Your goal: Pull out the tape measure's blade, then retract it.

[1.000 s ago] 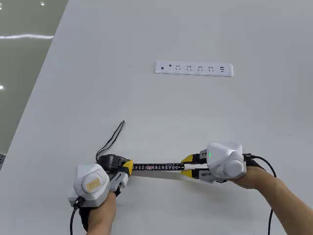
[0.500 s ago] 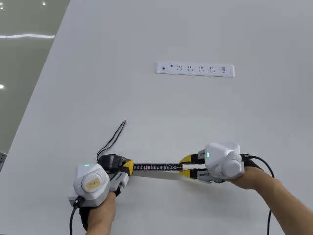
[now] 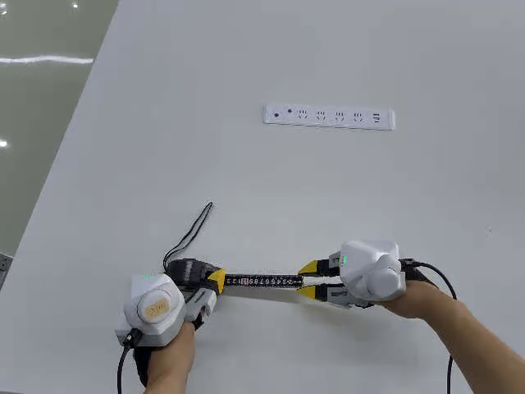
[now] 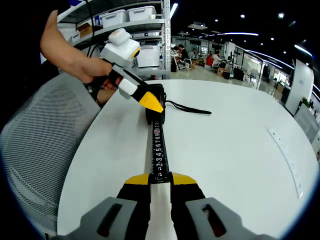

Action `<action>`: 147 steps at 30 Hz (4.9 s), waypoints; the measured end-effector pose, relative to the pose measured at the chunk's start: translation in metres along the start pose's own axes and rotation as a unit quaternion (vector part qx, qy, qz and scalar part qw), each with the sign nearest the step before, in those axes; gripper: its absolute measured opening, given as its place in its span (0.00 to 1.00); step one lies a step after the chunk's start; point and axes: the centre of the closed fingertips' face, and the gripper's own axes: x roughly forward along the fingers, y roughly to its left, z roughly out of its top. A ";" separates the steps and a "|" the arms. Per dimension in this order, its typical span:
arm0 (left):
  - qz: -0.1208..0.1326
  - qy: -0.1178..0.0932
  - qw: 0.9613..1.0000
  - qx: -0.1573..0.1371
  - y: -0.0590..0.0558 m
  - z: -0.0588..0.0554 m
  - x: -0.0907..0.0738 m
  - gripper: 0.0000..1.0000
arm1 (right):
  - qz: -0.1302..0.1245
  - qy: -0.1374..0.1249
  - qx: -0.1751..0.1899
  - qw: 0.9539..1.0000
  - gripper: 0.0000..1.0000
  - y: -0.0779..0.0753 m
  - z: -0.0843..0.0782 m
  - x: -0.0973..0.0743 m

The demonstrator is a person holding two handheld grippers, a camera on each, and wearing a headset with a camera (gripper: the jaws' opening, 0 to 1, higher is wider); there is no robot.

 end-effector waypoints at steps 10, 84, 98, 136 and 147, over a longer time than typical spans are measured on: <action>-0.002 0.000 1.000 -0.001 0.000 0.000 0.000 0.60 | 0.003 -0.002 0.000 1.000 0.13 0.001 0.003 0.005; -0.010 0.008 1.000 -0.009 0.003 -0.004 -0.001 0.60 | 0.015 -0.012 0.004 1.000 0.13 0.005 0.019 0.034; -0.016 0.012 1.000 -0.013 0.004 -0.007 -0.002 0.60 | 0.018 -0.013 0.006 1.000 0.13 0.007 0.021 0.040; -0.017 0.014 1.000 -0.008 0.005 -0.007 -0.001 0.60 | 0.020 -0.023 0.016 0.999 0.13 0.010 0.027 0.057; -0.020 0.016 1.000 -0.010 0.005 -0.006 0.002 0.60 | 0.020 -0.026 0.018 0.999 0.13 0.009 0.028 0.059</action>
